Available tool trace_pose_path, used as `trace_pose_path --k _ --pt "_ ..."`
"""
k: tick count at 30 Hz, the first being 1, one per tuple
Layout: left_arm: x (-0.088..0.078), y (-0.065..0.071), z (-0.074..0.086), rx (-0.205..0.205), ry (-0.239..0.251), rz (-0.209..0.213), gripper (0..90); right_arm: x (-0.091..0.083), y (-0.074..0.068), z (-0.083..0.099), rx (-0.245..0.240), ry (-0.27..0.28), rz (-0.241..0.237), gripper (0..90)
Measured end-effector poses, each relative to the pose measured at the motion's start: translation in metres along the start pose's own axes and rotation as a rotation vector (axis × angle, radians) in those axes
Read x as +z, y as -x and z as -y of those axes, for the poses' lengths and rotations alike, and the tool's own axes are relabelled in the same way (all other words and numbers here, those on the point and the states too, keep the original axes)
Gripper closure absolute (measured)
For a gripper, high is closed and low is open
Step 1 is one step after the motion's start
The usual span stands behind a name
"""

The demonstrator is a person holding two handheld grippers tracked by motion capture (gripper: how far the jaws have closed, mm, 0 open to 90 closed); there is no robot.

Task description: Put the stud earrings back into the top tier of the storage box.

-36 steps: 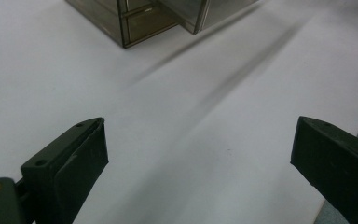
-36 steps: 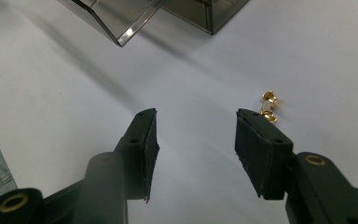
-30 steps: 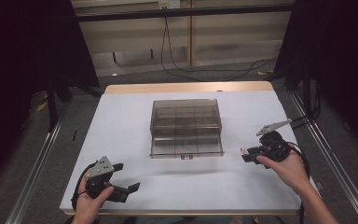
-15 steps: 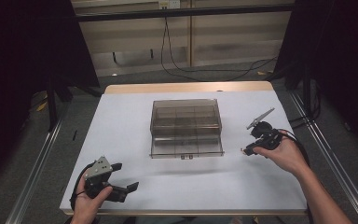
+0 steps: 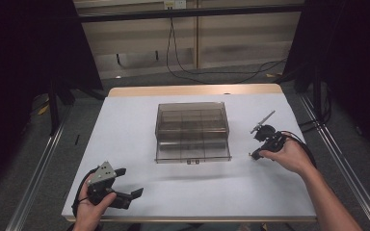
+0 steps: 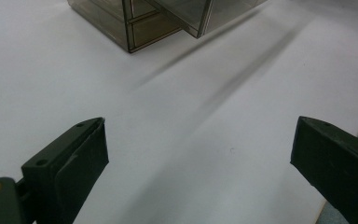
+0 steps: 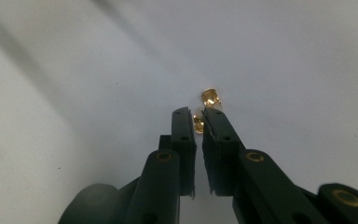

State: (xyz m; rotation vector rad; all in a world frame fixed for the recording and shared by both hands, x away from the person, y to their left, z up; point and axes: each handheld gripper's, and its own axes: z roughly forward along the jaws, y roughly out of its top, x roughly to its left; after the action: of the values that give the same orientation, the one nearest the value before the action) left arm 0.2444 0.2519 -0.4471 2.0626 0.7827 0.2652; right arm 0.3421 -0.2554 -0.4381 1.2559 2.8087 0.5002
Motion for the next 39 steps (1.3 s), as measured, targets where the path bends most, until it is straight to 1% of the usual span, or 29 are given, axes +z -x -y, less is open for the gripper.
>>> trace_pose_path --k 3,8,11,16,22,24,25,27,29,30,31,32,33,34,36,39 --pt "0.0 0.0 0.0 0.0 0.0 0.003 4.0 0.0 0.0 -0.004 -0.007 -0.008 -0.004 84.7" --pt "0.0 0.0 0.0 0.005 0.0 0.008 4.0 0.003 -0.001 -0.009 -0.023 -0.036 -0.006 85.6" --pt "0.0 -0.001 0.0 0.008 0.0 0.005 3.9 0.006 0.0 -0.01 -0.019 -0.036 -0.004 85.8" --pt "-0.001 -0.001 0.0 0.011 -0.001 -0.001 4.0 0.007 0.0 -0.011 -0.013 -0.059 -0.01 86.1" --pt "-0.001 -0.002 0.001 0.012 -0.002 -0.003 3.9 0.007 0.0 -0.012 -0.033 -0.057 -0.014 84.6" --pt "-0.001 -0.002 0.001 0.01 -0.004 -0.007 3.9 0.007 -0.001 -0.013 -0.028 -0.068 -0.02 84.9" --pt "-0.001 -0.002 0.001 0.01 -0.006 -0.006 3.9 0.007 -0.001 -0.013 -0.038 -0.068 -0.019 85.1" --pt "-0.001 -0.003 0.001 0.011 -0.007 -0.006 3.9 0.008 -0.002 -0.013 -0.041 -0.071 -0.026 84.9" --pt "-0.001 -0.002 0.001 0.013 -0.011 -0.013 4.0 0.009 -0.002 -0.014 -0.043 -0.081 -0.021 84.6" --pt "-0.001 -0.003 0.001 0.015 -0.008 -0.008 3.9 0.009 -0.002 -0.014 -0.042 -0.084 -0.017 84.4" --pt "-0.001 -0.003 0.001 0.009 -0.006 -0.006 3.9 0.01 -0.001 -0.014 -0.044 -0.08 -0.014 84.1" --pt "-0.002 -0.003 0.001 0.008 -0.003 -0.009 3.9 0.009 -0.002 -0.014 -0.035 -0.079 -0.015 83.9" --pt "-0.002 -0.003 0.001 0.011 -0.007 -0.015 3.9 0.007 -0.002 -0.014 -0.037 -0.066 -0.024 83.8" --pt "-0.002 -0.003 0.002 0.009 -0.002 -0.008 3.9 0.004 -0.002 -0.014 -0.037 -0.06 -0.021 83.8" --pt "-0.002 -0.004 0.001 0.009 -0.004 -0.01 3.9 0.001 -0.001 -0.014 -0.038 -0.053 -0.01 83.5" --pt "-0.002 -0.004 0.001 0.008 -0.002 -0.007 3.9 0.003 0.001 -0.013 -0.04 -0.077 0.012 81.2"
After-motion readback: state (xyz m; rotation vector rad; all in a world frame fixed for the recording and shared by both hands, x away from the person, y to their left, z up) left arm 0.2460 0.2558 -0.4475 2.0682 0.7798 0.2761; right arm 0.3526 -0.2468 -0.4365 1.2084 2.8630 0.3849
